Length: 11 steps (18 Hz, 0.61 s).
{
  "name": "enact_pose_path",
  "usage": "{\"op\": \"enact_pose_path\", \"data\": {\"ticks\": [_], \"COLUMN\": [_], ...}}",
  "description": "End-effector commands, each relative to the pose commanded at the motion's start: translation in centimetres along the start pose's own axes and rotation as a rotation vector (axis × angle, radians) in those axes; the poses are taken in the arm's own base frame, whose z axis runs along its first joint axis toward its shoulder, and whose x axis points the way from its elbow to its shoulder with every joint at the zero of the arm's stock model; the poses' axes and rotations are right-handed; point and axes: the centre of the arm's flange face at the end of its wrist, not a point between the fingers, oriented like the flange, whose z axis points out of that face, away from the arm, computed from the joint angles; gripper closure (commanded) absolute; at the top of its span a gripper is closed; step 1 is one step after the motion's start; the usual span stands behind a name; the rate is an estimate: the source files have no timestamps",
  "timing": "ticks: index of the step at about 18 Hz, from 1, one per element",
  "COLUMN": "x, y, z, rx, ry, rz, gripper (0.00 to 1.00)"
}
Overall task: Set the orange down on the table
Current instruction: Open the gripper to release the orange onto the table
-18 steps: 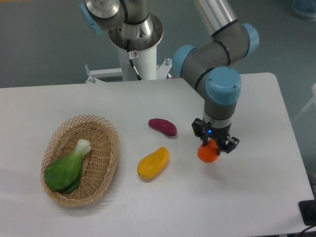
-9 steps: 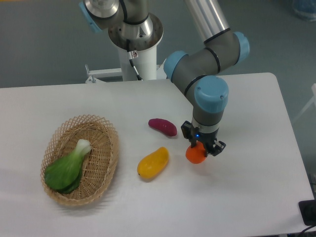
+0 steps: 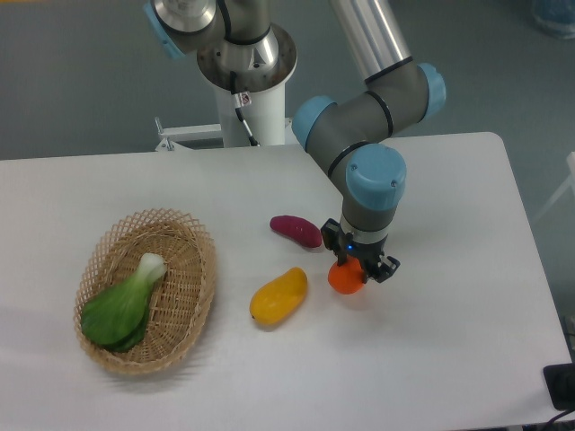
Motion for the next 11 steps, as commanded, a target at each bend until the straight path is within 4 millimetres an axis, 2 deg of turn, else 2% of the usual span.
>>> {"op": "enact_pose_path", "data": {"ticks": [1, 3, 6, 11], "x": [0.0, -0.3, -1.0, -2.6], "y": [0.0, -0.1, 0.3, 2.4], "z": [0.0, -0.4, -1.5, -2.4], "rx": [0.002, 0.009, 0.04, 0.058], "ry": [-0.004, -0.024, -0.041, -0.055], "rz": [0.0, -0.001, -0.013, -0.054], "gripper": [0.21, 0.0, 0.0, 0.0]}}
